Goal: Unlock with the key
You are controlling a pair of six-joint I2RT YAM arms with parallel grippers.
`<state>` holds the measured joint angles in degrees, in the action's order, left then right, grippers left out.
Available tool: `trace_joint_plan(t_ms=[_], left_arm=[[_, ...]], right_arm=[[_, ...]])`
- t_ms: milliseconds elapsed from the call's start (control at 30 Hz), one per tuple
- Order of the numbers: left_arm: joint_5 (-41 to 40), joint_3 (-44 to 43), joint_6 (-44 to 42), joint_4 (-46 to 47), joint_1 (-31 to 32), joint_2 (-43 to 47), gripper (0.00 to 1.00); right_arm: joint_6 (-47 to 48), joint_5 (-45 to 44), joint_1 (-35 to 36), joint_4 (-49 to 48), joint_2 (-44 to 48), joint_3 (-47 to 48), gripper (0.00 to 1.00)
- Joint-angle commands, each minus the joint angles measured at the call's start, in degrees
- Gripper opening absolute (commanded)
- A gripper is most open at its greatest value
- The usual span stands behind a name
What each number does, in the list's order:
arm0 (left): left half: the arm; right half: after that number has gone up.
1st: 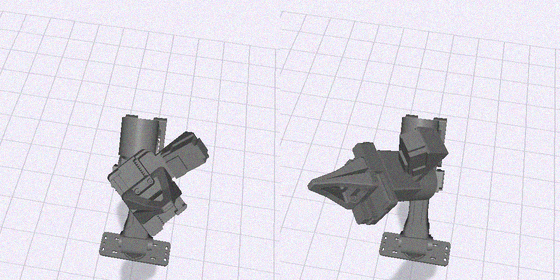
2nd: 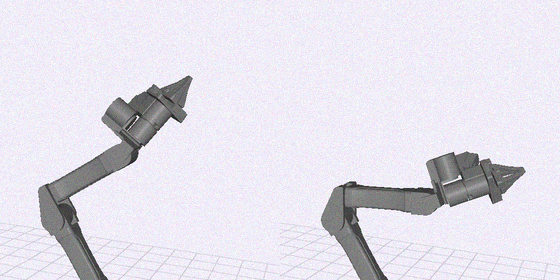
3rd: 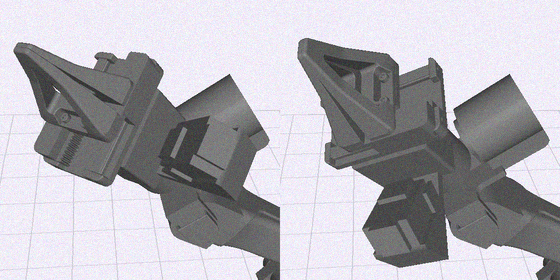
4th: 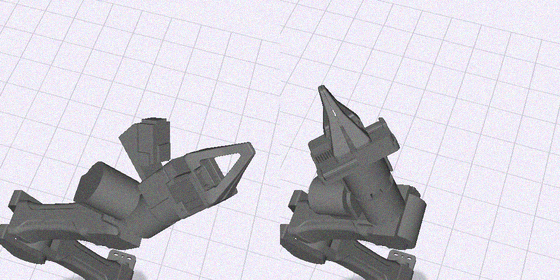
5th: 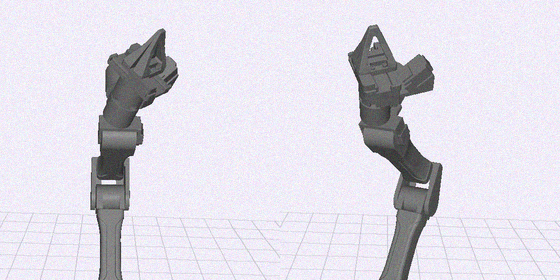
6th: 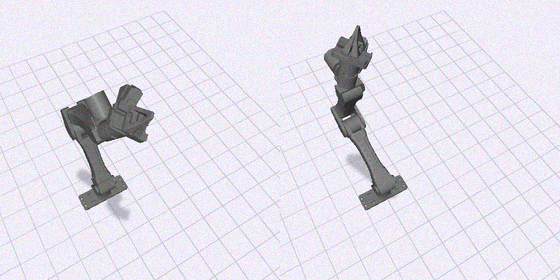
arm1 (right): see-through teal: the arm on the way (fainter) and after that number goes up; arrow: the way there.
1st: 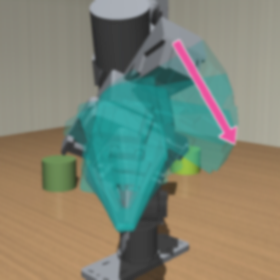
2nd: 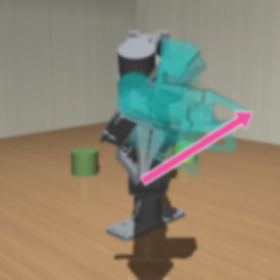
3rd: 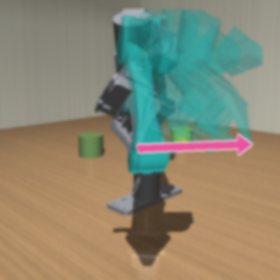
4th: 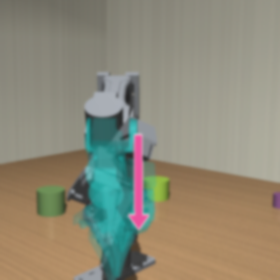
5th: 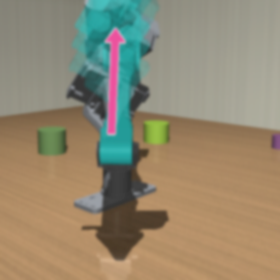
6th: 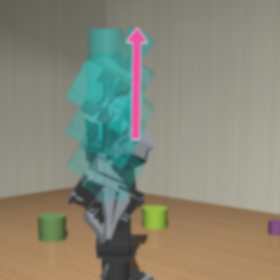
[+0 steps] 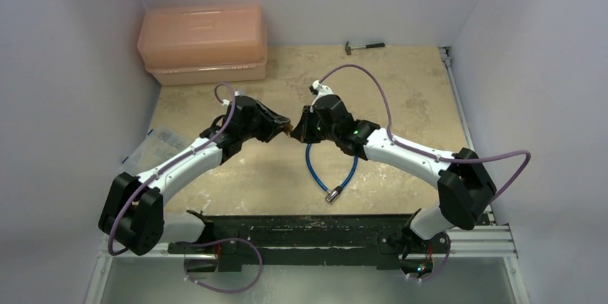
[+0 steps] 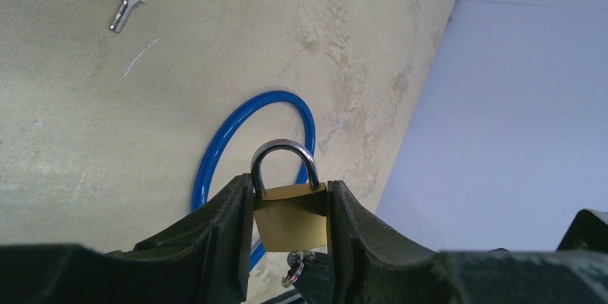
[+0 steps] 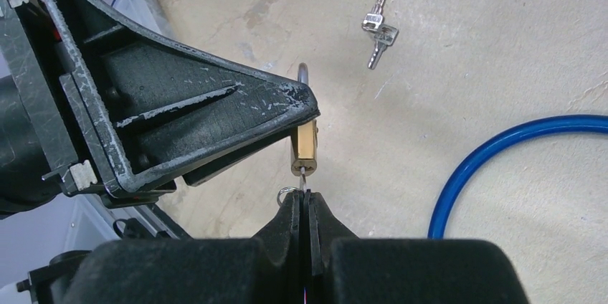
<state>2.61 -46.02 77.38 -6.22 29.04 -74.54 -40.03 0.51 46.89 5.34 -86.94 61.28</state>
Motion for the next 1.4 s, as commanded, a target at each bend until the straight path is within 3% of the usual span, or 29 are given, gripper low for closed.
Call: trace_joint_plan(t_ms=[0,500,1367], left_arm=[[5.5,0.3,1.7,9.4,2.1,2.9,0.0],[6.2,5.8,2.4,17.4,2.3,8.0,0.0],[6.0,6.5,2.1,22.6,3.4,12.6,0.0]], right_arm=[[-1.2,-0.6,-0.6,-5.0,-0.5,-0.5,0.0],[-3.9,3.7,-2.8,-10.0,1.5,-3.9,0.0],[-11.6,15.3,-7.5,-20.5,3.4,-7.4,0.0]])
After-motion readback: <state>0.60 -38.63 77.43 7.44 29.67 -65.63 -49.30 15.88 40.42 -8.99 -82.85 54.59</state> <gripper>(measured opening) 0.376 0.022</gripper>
